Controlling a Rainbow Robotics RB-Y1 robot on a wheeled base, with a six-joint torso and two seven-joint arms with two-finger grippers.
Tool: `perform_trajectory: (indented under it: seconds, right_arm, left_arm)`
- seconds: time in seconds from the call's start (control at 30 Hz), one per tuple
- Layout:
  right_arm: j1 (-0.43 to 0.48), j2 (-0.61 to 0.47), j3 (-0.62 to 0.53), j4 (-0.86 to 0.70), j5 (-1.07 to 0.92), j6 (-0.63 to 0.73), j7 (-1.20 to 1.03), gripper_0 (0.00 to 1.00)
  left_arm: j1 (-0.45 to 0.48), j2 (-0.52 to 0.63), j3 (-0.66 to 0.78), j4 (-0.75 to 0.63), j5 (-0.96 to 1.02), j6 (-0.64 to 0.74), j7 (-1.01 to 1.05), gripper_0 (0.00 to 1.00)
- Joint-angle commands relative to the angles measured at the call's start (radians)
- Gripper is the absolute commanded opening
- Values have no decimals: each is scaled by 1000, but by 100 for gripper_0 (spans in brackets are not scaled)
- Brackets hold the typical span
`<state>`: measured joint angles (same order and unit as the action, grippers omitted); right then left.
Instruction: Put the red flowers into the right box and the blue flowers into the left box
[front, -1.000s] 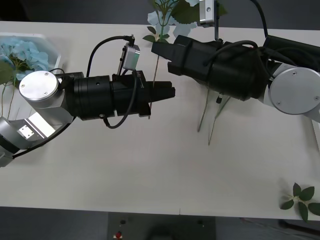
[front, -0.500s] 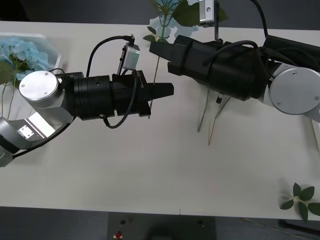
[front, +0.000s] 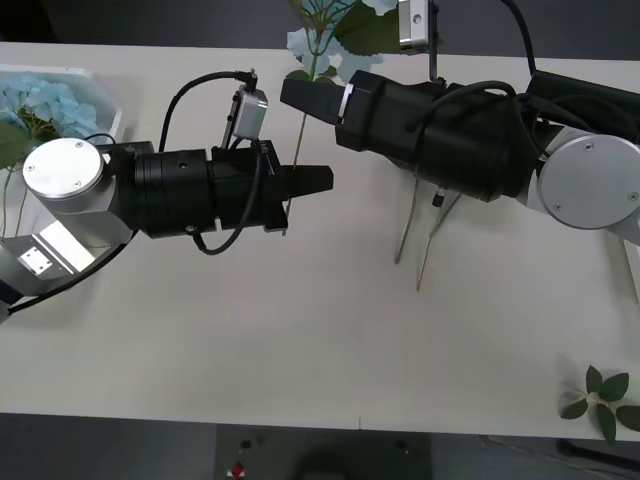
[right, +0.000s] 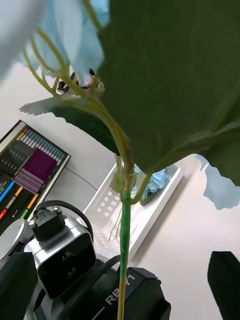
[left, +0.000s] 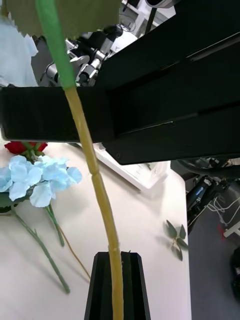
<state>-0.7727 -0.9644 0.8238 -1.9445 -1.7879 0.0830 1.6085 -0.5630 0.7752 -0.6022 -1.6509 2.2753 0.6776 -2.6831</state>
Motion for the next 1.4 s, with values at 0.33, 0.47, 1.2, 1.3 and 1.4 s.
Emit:
perform_trajectory:
  seconds: [0.33,0.47,1.2,1.3,1.4]
  right_arm:
    - [-25,-68,-69,-65,-38,43,-7,100]
    - [-25,-165,-169,-59,-176,227,-42,100]
    - [-10,-297,-583,360,-354,1124,-444,100]
    - [-11,-263,-618,377,-261,1141,-562,100]
    - [-30,-231,-621,381,-133,1140,-702,100]
  left_arm:
    - [-20,170,1,-9,-3,20,-20,0]
    - [-20,240,10,-4,-2,20,-17,0]
    - [-258,381,170,829,-204,250,-9,0]
    - [-293,381,171,898,-260,250,-4,0]
    - [-321,378,171,964,-333,278,6,0]
